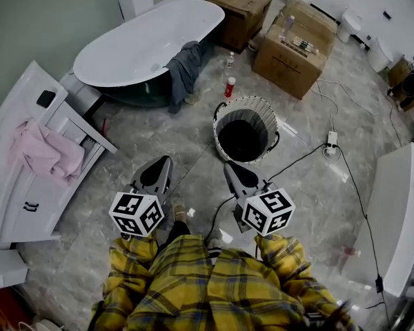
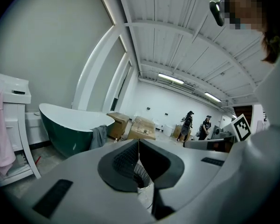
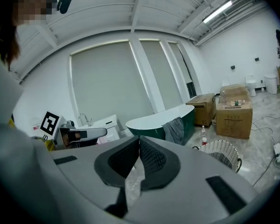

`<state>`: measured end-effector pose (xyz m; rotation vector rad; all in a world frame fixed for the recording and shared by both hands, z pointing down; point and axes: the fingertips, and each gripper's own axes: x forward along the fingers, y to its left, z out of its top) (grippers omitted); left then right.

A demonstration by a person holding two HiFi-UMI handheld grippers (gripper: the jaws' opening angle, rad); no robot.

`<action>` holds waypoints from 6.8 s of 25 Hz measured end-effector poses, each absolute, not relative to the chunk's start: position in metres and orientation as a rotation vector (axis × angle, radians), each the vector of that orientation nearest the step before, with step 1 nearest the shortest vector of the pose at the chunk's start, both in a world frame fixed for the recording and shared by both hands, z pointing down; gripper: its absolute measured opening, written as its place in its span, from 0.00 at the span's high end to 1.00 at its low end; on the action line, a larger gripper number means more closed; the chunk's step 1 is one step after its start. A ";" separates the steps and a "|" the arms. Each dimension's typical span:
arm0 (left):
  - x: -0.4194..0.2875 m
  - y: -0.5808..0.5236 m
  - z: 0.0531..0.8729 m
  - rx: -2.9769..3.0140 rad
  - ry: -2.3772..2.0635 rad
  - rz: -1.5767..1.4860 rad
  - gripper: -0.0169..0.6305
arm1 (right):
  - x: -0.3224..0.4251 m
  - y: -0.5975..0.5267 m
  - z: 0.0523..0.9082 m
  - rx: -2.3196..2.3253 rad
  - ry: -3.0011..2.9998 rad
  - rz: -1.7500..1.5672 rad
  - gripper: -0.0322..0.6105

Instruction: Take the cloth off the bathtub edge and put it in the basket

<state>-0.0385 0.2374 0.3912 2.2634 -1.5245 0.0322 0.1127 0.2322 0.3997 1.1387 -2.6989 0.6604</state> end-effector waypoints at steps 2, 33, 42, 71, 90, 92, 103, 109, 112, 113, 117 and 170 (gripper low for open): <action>-0.054 0.223 0.395 2.262 -1.532 0.030 0.95 | 0.099 0.214 0.403 1.138 -2.690 0.656 0.91; -0.212 0.011 0.431 2.211 -1.490 0.089 0.94 | -0.040 -0.010 0.447 1.188 -2.570 0.678 0.91; -0.241 -0.075 0.447 2.204 -1.514 0.141 0.94 | -0.076 -0.129 0.495 1.155 -2.546 0.658 0.91; -0.244 -0.224 0.532 2.093 -1.367 0.327 0.94 | -0.118 -0.337 0.677 1.200 -2.268 1.062 0.44; -0.240 -0.238 0.533 2.101 -1.354 0.323 0.94 | -0.128 -0.334 0.692 1.299 -2.129 1.195 0.56; -0.241 -0.240 0.531 2.104 -1.358 0.313 0.94 | -0.127 -0.334 0.691 1.320 -2.127 1.217 0.58; -0.243 -0.238 0.524 2.127 -1.352 0.306 0.94 | -0.124 -0.332 0.676 1.271 -2.179 1.069 0.79; -0.247 -0.241 0.514 2.178 -1.311 0.317 0.94 | -0.125 -0.327 0.644 1.260 -2.237 0.986 0.80; -0.246 -0.243 0.508 2.209 -1.286 0.319 0.94 | -0.119 -0.327 0.618 1.284 -2.283 0.959 0.80; -0.246 -0.244 0.506 2.223 -1.276 0.321 0.94 | -0.117 -0.328 0.608 1.296 -2.301 0.950 0.80; -0.243 -0.242 0.501 2.259 -1.228 0.311 0.94 | -0.108 -0.330 0.560 1.346 -2.382 0.905 0.80; -0.039 -0.207 0.362 2.843 -0.436 0.106 0.92 | 0.079 -0.089 0.105 1.935 -2.723 0.184 0.80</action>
